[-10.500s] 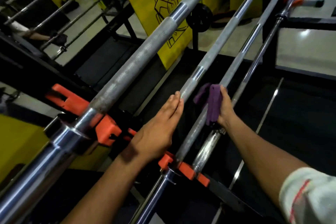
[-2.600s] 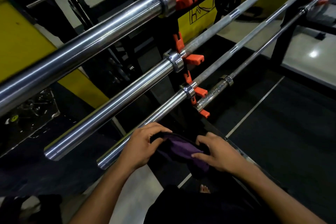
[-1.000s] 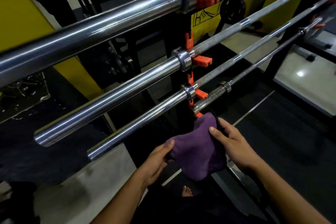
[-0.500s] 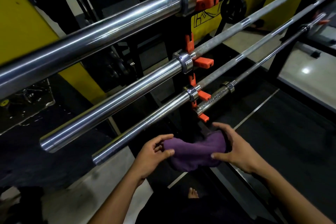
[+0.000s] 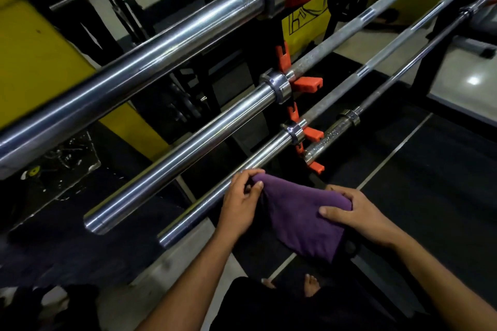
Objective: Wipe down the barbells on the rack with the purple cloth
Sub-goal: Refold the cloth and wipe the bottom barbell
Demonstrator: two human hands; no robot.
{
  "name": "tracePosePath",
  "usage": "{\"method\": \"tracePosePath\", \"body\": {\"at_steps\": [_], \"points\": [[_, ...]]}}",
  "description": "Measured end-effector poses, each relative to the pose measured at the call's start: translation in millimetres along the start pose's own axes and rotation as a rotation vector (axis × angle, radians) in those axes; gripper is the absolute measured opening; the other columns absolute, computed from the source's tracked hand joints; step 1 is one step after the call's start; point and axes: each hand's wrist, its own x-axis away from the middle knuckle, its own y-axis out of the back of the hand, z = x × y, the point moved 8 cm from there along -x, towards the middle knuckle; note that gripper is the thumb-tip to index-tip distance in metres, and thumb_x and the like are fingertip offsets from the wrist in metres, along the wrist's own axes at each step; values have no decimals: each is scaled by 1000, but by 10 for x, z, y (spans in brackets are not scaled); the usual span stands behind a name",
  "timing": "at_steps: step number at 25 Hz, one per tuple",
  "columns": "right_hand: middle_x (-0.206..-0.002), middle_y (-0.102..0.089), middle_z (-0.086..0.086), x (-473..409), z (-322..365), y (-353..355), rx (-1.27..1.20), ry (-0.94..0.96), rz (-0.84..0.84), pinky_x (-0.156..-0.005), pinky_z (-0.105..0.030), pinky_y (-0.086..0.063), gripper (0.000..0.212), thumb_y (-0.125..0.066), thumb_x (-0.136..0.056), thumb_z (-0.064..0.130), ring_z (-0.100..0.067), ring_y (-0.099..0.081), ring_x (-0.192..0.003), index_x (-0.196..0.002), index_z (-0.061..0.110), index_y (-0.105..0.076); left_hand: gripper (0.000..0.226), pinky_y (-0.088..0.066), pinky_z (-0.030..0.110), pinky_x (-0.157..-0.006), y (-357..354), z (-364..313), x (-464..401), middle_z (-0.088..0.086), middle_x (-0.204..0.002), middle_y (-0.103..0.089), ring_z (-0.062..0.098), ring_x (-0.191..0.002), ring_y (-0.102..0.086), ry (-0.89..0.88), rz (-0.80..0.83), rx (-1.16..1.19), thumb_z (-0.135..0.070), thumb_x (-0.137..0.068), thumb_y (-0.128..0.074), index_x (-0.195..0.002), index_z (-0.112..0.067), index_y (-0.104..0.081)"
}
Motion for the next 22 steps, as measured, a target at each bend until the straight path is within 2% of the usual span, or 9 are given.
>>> {"method": "tracePosePath", "body": {"at_steps": [2, 4, 6, 9, 12, 16, 19, 21, 22], "points": [[-70, -62, 2, -38, 74, 46, -165, 64, -152, -58, -17, -47, 26, -75, -74, 24, -7, -59, -65, -79, 4, -60, 37, -45, 6, -85, 165, -52, -69, -12, -126, -47, -5, -110, -54, -99, -36, -143, -26, -102, -54, -137, -38, -49], [-66, -56, 0, -57, 228, 161, -146, 182, -346, -56, -17, -42, 31, -73, -74, 27, -6, -52, -62, -76, 1, -56, 50, -42, 10, -97, 356, -8, -46, -14, -143, -38, -5, -126, -44, -249, 16, -355, -27, -104, -50, -151, -32, -36], [-71, -58, -8, -207, 438, 121, 51, 280, -493, -60, -22, -43, 34, -70, -75, 35, -9, -53, -65, -78, 2, -60, 57, -34, 26, -116, 467, 208, 63, -13, -161, -25, 2, -147, -24, -377, 199, -545, -28, -104, -49, -157, -28, -26], [-89, -64, 3, -790, 639, -254, 532, 439, -592, -83, -41, -46, 28, -65, -78, 42, -20, -58, -89, -86, 16, -68, 63, -18, 35, -124, 573, 626, 220, -6, -167, -7, 9, -154, -3, -542, 441, -860, -35, -105, -46, -159, -20, -18], [-115, -64, -1, -1541, 370, -634, 1031, 341, -551, -111, -59, -30, 44, -57, -82, 55, -32, -53, -120, -103, 18, -67, 69, -11, 36, -123, 640, 829, 216, -1, -168, 1, 16, -155, -1, -651, 518, -985, -28, -103, -51, -160, -14, -14], [-110, -64, -8, -1803, 128, -765, 1180, 309, -441, -121, -59, -14, 61, -58, -79, 61, -34, -50, -126, -111, 9, -61, 96, -5, 34, -123, 654, 937, 183, 0, -168, -1, 17, -155, -2, -593, 526, -905, 12, -79, -62, -160, -12, -13], [-91, -66, -8, -1914, 230, -674, 1364, 449, -179, -109, -46, -36, 59, -54, -81, 70, -31, -61, -95, -94, 13, -63, 99, -1, 34, -123, 668, 952, 170, -2, -168, 4, 15, -155, 2, -598, 515, -892, 16, -79, -57, -160, -14, -9], [-82, -68, -8, -2079, 303, -611, 1527, 360, -1, -88, -39, -48, 66, -41, -81, 79, -32, -64, -80, -83, 17, -62, 96, -2, 35, -124, 662, 951, 162, -3, -168, 4, 15, -155, 2, -601, 522, -879, 16, -81, -54, -160, -14, -9], [-89, -71, -9, -2184, 304, -637, 1589, 258, 97, -85, -37, -50, 75, -31, -78, 83, -33, -67, -86, -88, 17, -65, 94, -4, 36, -124, 665, 954, 154, -4, -168, 5, 15, -155, 2, -598, 532, -874, 16, -82, -53, -160, -15, -8]]}}
